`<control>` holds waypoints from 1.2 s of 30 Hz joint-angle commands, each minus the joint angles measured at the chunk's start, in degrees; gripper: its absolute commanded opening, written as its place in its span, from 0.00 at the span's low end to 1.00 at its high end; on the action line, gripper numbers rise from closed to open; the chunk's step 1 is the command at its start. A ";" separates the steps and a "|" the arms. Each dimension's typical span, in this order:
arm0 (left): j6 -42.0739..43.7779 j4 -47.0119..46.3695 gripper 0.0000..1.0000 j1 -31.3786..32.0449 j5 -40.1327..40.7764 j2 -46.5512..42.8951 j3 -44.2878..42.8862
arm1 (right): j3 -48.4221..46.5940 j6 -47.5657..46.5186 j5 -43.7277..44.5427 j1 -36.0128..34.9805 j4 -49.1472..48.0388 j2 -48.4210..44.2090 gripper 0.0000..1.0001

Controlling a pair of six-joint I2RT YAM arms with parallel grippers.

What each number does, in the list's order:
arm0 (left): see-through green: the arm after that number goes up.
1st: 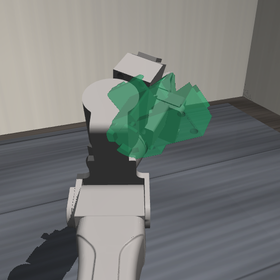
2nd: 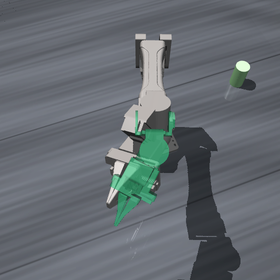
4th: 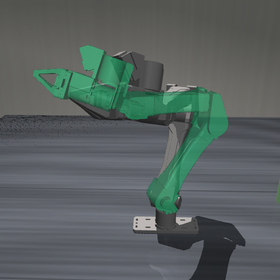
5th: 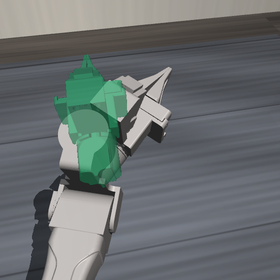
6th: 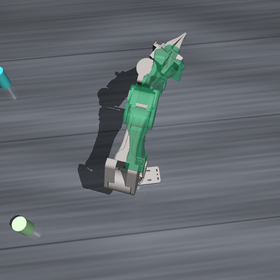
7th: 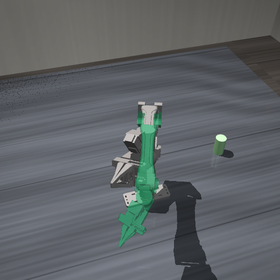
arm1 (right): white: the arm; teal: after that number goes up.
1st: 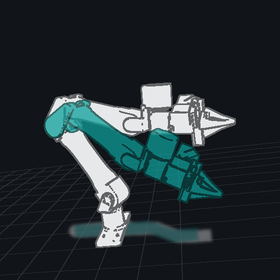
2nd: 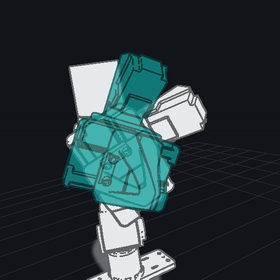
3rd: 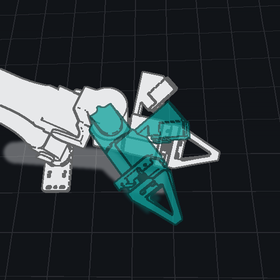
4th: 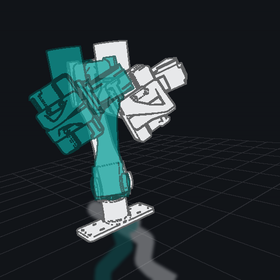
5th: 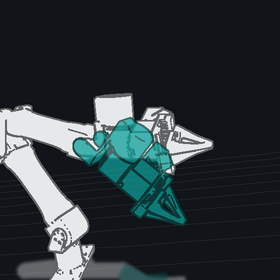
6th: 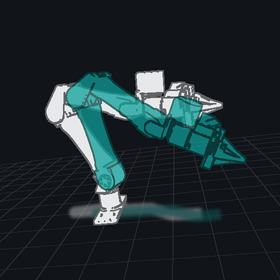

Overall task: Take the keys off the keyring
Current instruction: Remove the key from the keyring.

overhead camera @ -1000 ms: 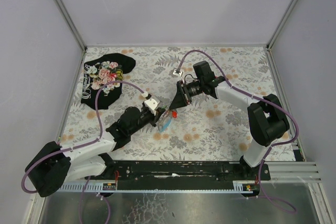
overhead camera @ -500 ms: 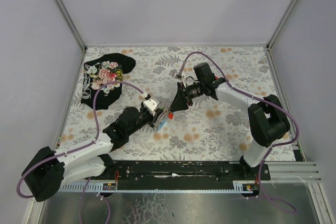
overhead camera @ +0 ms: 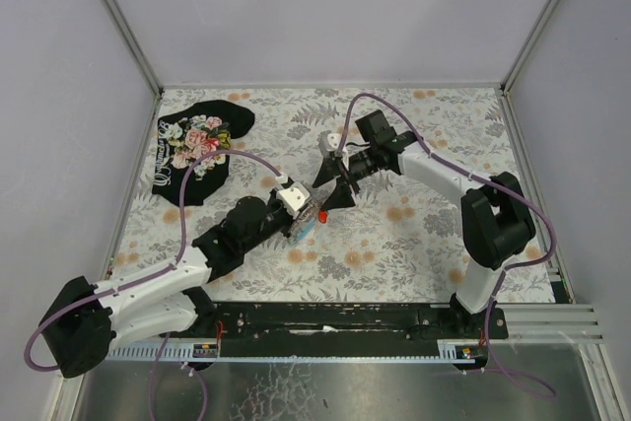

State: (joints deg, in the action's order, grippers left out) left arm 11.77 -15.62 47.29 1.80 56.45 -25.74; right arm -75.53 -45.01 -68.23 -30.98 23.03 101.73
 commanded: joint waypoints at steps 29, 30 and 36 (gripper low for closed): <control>5.18 26.58 0.00 5.33 11.35 -2.93 -21.61 | 1.56 -4.09 15.43 -4.97 6.61 -12.47 0.19; 5.20 28.04 0.00 5.62 12.78 -2.50 -22.70 | 0.98 -3.97 16.74 -4.97 7.66 -12.73 0.17; 4.38 36.94 0.00 7.83 16.38 0.80 -29.61 | -3.62 -1.25 23.73 -5.01 14.22 -13.07 0.11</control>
State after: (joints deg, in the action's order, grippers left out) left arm 15.55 16.84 54.08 12.10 56.31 -49.23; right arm -75.02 -49.15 -51.55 -35.75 30.33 90.21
